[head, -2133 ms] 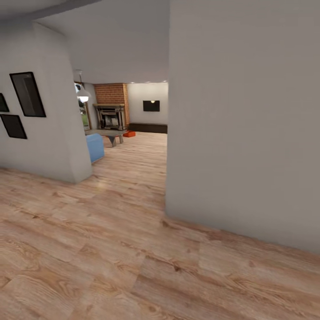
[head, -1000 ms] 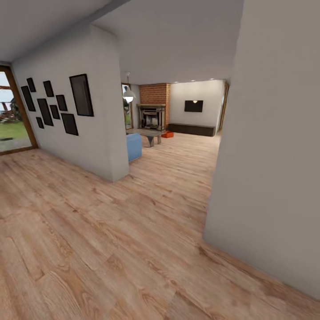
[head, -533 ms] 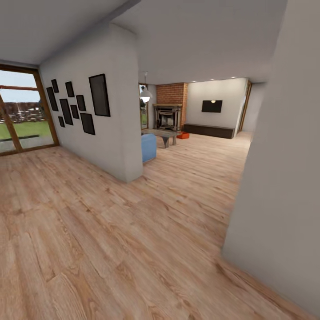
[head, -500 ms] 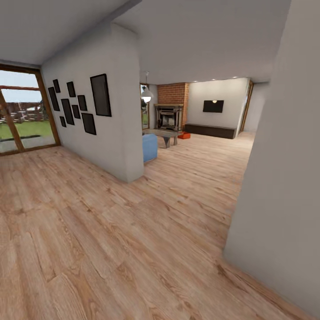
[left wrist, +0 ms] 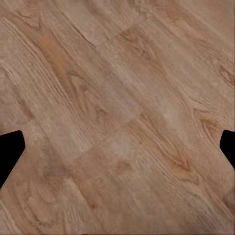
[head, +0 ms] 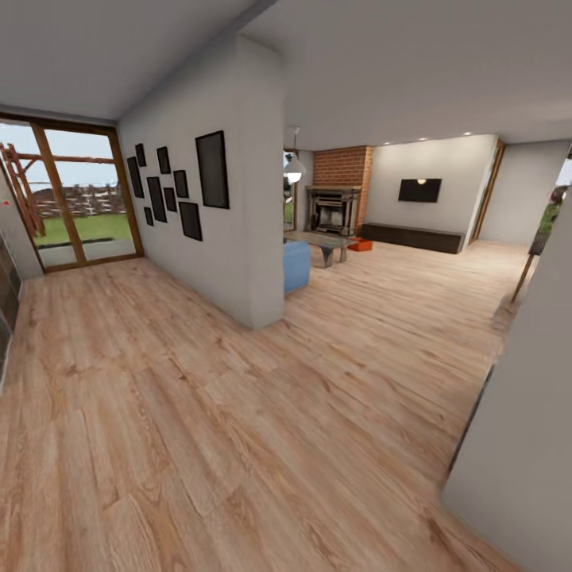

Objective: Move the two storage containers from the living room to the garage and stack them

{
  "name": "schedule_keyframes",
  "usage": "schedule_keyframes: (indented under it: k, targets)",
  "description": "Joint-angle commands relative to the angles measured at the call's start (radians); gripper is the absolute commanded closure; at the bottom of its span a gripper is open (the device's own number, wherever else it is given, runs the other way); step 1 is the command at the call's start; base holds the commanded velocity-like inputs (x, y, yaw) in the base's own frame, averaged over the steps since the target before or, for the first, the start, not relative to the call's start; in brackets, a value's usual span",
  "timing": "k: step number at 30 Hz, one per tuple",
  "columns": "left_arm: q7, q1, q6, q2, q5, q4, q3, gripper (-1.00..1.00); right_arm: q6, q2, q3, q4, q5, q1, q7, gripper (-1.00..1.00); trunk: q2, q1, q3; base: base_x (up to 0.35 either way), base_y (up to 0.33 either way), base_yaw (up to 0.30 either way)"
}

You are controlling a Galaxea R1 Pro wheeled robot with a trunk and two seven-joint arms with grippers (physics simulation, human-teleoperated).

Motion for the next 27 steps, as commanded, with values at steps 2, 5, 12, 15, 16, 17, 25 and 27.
schedule_keyframes:
  k: [2, 5, 12, 15, 16, 17, 25, 27]
  targets:
    - [-0.001, -0.001, -0.003, 0.0, 0.001, 0.001, 0.002, -1.0, -0.001, -0.001, 0.007, 0.0, 0.004, -0.001, -0.008, -1.0, 0.0, 0.001, -0.001, 0.331, 0.0, 0.224]
    - [-0.001, -0.001, -0.003, 0.0, 0.001, 0.001, 0.003, -1.0, -0.001, -0.001, 0.007, 0.0, 0.004, 0.0, -0.008, -1.0, 0.0, 0.001, -0.001, 0.331, 0.0, 0.137]
    - [-0.001, -0.001, -0.003, 0.0, 0.001, 0.001, 0.003, -1.0, -0.001, -0.001, 0.007, 0.0, 0.004, 0.0, -0.008, -1.0, 0.0, 0.001, -0.001, 0.331, 0.0, 0.008]
    - [-0.001, -0.001, -0.003, 0.0, 0.001, 0.001, 0.003, -1.0, -0.001, -0.001, 0.007, 0.0, 0.004, 0.0, -0.008, -1.0, 0.0, 0.001, -0.001, 0.331, 0.0, 0.001]
    - [-0.001, -0.001, -0.003, 0.0, 0.001, 0.001, 0.003, -1.0, -0.001, -0.001, 0.007, 0.0, 0.004, 0.0, -0.008, -1.0, 0.0, 0.001, -0.001, 0.331, 0.0, 0.0]
    - [-0.001, -0.001, -0.003, 0.0, 0.001, 0.001, 0.003, -1.0, -0.001, -0.001, 0.007, 0.0, 0.004, 0.0, -0.008, -1.0, 0.0, 0.001, -0.001, 0.331, 0.0, 0.0]
    - [-0.001, -0.001, -0.003, 0.0, 0.001, 0.001, 0.003, -1.0, -0.001, -0.001, 0.007, 0.0, 0.004, 0.0, -0.008, -1.0, 0.0, 0.001, -0.001, 0.331, 0.0, 0.0]
    - [-0.001, -0.001, -0.003, 0.0, 0.001, 0.001, 0.003, -1.0, -0.001, -0.001, 0.007, 0.0, 0.004, 0.0, -0.008, -1.0, 0.0, 0.001, -0.001, 0.331, 0.0, 0.0]
